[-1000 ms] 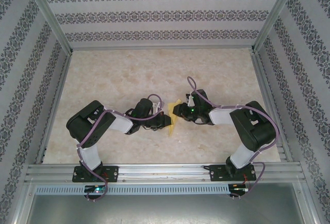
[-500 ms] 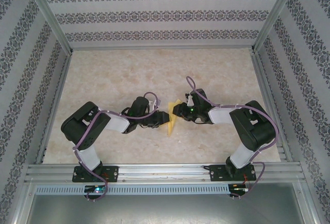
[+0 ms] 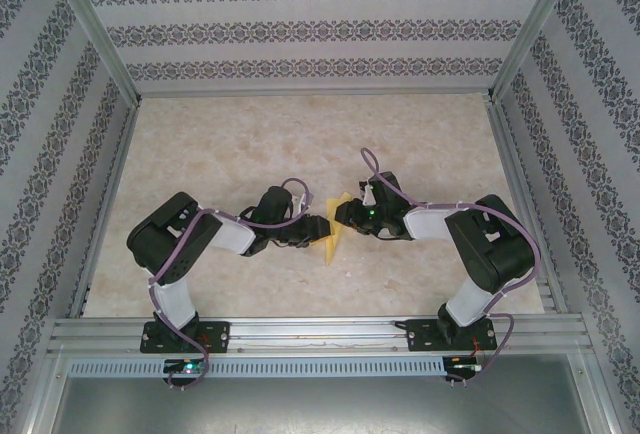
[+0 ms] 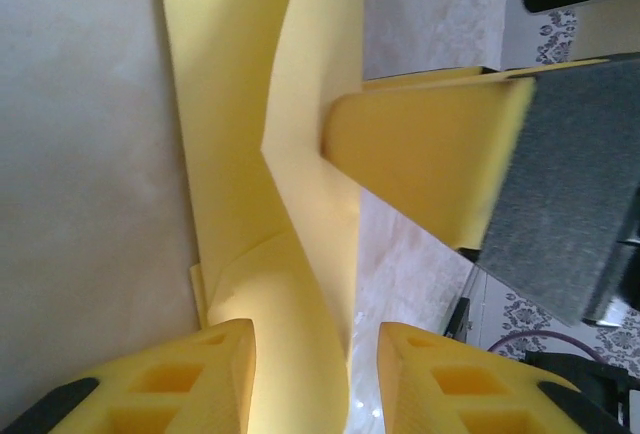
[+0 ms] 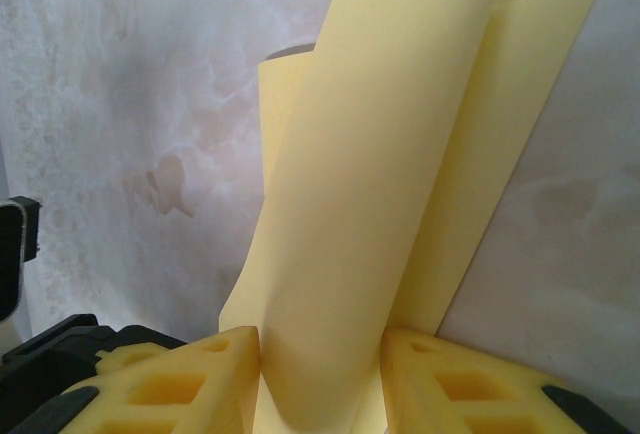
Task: Fold a paper plane with a square sheet of paper (fold left side to right side)
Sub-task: Fold the wing for the fifth time at the center of the table.
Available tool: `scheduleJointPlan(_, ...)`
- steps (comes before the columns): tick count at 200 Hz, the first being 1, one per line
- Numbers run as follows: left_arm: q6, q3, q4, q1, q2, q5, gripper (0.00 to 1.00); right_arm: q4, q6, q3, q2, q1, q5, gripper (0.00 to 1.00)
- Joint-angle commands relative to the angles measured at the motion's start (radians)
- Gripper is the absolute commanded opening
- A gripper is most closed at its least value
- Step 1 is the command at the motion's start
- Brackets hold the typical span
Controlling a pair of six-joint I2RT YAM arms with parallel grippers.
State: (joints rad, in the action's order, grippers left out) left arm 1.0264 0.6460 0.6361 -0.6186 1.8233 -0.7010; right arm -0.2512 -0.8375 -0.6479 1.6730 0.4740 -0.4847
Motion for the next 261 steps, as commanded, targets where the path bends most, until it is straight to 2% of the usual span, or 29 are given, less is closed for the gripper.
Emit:
scheduleJointPlan(1, -0.022, 0.029, 0.018, 0.015, 0.021, -0.015, 0.34, 0.049, 0.026, -0.012, 0.036, 0.014, 0.034, 0.38)
scheduleJointPlan(85, -0.059, 0.048, -0.019, 0.027, 0.046, 0.016, 0.12, 0.096, 0.047, -0.025, 0.039, 0.018, 0.053, 0.38)
scheduleJointPlan(261, -0.146, 0.07, -0.14, 0.041, 0.062, 0.043, 0.05, 0.125, 0.057, -0.047, 0.037, 0.029, 0.048, 0.37)
